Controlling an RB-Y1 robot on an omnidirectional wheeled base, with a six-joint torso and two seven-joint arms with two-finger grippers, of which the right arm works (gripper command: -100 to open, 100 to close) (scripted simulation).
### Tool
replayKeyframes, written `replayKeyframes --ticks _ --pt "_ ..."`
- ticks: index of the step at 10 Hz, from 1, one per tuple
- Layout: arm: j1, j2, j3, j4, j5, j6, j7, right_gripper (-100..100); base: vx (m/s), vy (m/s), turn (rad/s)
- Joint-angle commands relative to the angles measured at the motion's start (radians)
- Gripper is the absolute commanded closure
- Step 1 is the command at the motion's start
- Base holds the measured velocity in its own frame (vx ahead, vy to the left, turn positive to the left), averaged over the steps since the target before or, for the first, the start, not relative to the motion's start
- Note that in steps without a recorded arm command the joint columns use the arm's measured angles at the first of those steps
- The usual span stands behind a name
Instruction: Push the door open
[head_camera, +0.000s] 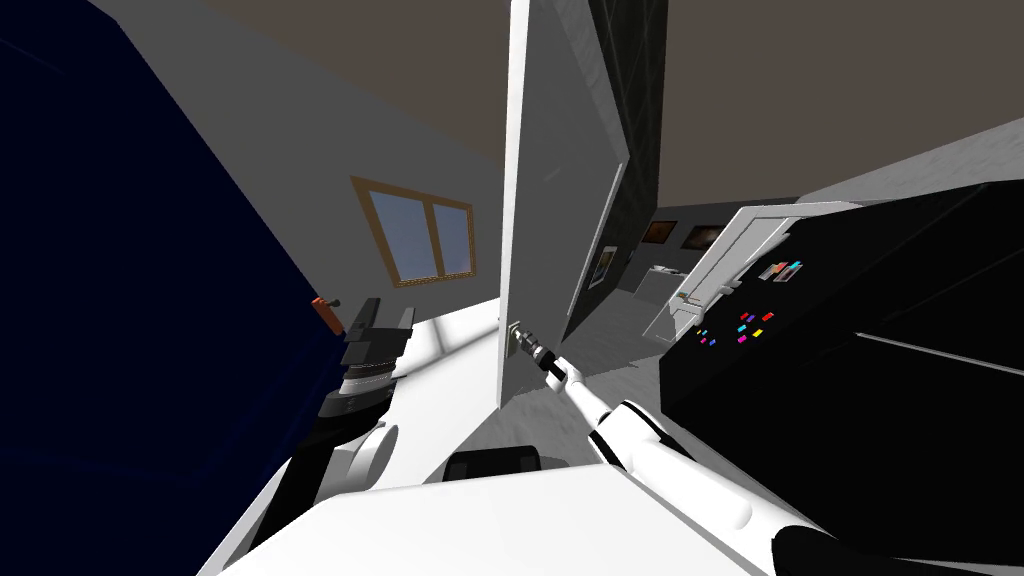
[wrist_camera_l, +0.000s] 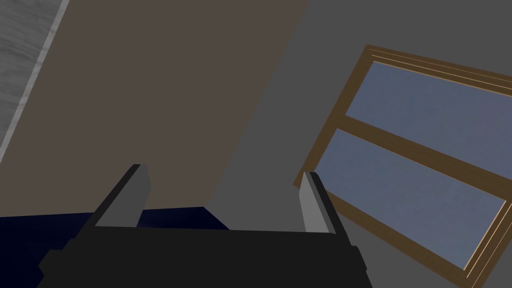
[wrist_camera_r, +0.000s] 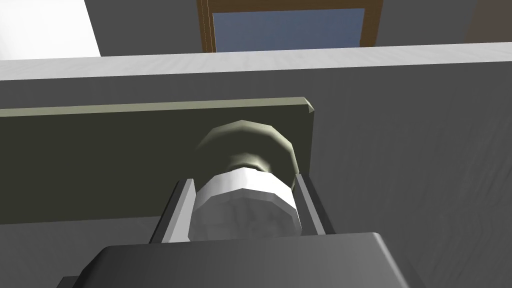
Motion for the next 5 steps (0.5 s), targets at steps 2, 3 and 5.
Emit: replayKeyframes --ticks 2,3,5 --pt "0.004 0.000 0.001 0.001 0.001 -0.001 0.000 100 -0.005 -0.004 0.007" --pt "0.004 0.000 0.001 0.001 0.001 -0.001 0.000 100 0.000 0.000 0.000" --pt "-0.002 0.006 -0.014 0.002 -0.008 0.010 0.017 100 0.044 0.040 -0.007"
